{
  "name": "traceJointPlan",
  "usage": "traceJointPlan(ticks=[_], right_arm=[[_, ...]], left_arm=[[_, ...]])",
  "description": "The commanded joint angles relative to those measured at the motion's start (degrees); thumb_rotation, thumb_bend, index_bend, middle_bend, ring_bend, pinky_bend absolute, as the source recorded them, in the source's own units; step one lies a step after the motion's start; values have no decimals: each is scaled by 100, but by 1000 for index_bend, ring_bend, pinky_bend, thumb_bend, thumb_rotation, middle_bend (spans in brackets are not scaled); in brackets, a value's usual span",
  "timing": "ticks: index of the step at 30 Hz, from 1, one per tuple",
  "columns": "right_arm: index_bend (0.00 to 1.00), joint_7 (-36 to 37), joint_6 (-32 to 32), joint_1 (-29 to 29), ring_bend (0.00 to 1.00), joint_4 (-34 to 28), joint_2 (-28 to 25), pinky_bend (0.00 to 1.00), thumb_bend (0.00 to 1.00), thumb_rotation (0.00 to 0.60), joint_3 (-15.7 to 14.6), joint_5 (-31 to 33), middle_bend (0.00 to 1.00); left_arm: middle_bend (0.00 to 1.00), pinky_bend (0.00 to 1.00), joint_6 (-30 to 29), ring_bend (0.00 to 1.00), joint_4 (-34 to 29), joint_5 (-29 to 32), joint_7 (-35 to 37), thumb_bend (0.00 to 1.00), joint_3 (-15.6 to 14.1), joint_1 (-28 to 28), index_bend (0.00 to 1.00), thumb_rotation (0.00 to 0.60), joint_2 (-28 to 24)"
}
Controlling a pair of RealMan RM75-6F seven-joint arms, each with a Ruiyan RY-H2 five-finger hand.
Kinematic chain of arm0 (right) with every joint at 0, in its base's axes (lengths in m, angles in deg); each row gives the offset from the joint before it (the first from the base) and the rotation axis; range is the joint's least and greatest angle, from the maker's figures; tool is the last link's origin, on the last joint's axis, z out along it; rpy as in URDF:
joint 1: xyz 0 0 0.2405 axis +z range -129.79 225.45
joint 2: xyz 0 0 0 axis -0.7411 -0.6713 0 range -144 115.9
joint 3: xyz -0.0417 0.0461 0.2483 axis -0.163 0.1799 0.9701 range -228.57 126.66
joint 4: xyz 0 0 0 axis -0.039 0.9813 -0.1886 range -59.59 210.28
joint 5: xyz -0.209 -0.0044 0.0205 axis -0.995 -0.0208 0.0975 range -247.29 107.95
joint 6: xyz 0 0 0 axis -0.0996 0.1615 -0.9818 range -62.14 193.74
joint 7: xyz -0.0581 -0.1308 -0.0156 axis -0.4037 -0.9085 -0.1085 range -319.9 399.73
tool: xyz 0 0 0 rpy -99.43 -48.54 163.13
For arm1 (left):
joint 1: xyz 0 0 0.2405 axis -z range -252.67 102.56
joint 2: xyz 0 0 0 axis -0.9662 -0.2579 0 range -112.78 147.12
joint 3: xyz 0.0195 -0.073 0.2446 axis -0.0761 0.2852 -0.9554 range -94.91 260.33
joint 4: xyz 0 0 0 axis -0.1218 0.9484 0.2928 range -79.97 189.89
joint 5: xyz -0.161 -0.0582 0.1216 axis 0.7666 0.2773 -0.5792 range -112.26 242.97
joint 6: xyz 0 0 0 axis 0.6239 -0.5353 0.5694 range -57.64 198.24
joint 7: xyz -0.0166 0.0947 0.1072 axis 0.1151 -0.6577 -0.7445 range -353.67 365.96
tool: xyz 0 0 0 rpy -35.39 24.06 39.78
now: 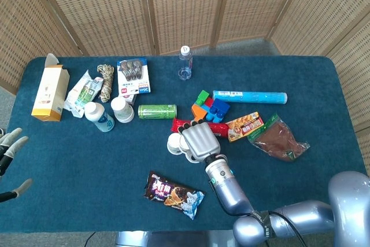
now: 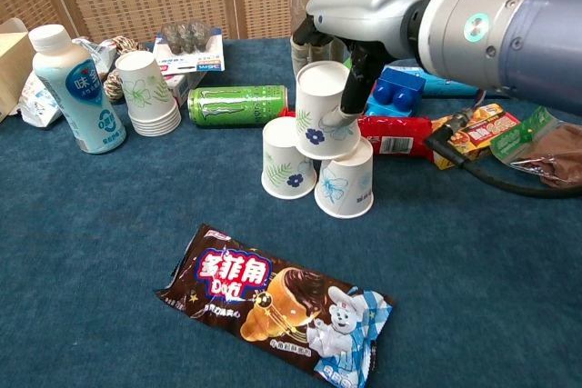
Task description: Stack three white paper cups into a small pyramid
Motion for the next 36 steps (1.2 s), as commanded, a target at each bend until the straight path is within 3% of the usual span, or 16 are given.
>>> traceJointPlan(ticks=[1,6,16,25,31,36], right_arm=[[319,13,6,2,305,-8,-15,327,277,600,-7,-2,380],[168,74,-16,6,297,-83,-70,327,242,600,-5,12,363],[3,113,3,31,267,-465,-292,327,224,600,13,-15,295],[1,656,215,-289,259,-882,-738,328,220,600,-32,-889,232],[35,1572,353,-927,259,-943,-1375,328,211,600,-292,-2011,232],[60,2714,296,-1468,259,-564,-1887,328,197,600,-430,-2797,232]], left_arm=[[0,0,3,0,0,-3,0,292,-1,1,0,600,1],[0,0,7,0,-4,-2,-15,292,2,1,0,600,5],[0,0,-1,0,-6,4,0,292,9,-2,0,600,1],[0,0,9,0,8,10,25,292,12,3,0,600,0],[0,0,-36,0,-6,-20,57,291,2,-18,0,600,-15],[0,0,-101,0,-14,-58,33,292,-11,-57,0,600,-15]])
